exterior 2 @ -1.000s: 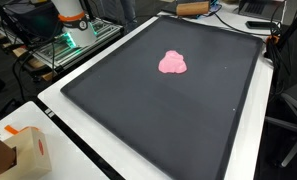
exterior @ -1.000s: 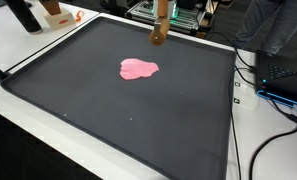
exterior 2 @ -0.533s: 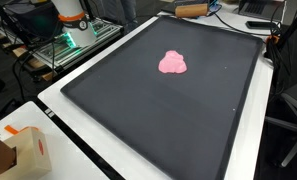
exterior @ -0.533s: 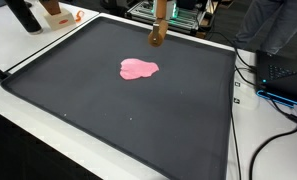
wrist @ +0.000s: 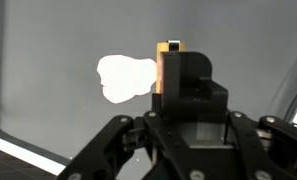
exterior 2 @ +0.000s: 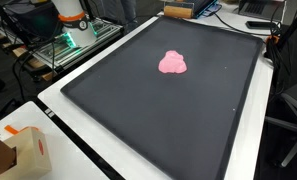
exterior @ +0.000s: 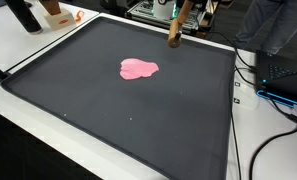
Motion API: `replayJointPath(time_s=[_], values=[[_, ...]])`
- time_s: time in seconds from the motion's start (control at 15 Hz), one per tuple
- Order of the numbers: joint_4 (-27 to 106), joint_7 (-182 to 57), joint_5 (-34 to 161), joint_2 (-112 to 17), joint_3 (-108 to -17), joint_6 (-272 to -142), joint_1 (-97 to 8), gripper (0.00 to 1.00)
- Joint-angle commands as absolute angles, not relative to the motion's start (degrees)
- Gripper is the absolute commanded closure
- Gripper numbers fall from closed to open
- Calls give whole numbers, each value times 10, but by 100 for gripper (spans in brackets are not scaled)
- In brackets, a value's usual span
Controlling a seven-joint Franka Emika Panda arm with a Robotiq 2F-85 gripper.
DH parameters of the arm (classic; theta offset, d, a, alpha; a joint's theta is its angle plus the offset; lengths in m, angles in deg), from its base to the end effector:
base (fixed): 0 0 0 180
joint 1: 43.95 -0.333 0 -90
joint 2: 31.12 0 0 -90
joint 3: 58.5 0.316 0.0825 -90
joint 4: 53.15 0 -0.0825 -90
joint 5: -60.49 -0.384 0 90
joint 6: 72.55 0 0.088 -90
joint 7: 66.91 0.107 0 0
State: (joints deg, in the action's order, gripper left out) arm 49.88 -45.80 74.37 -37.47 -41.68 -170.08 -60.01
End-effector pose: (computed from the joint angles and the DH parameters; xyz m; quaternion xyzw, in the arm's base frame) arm 0.4947 0.2864 0.4700 0.9812 0.1299 -0.0428 0.1359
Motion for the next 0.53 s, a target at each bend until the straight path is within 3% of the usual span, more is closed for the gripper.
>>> replayJointPath(time_s=[0.0,0.47], values=[[417,-400,787,-453,-418,-1637,-640,77],[331,-319,822,-551,-454,-1592,-693,77]])
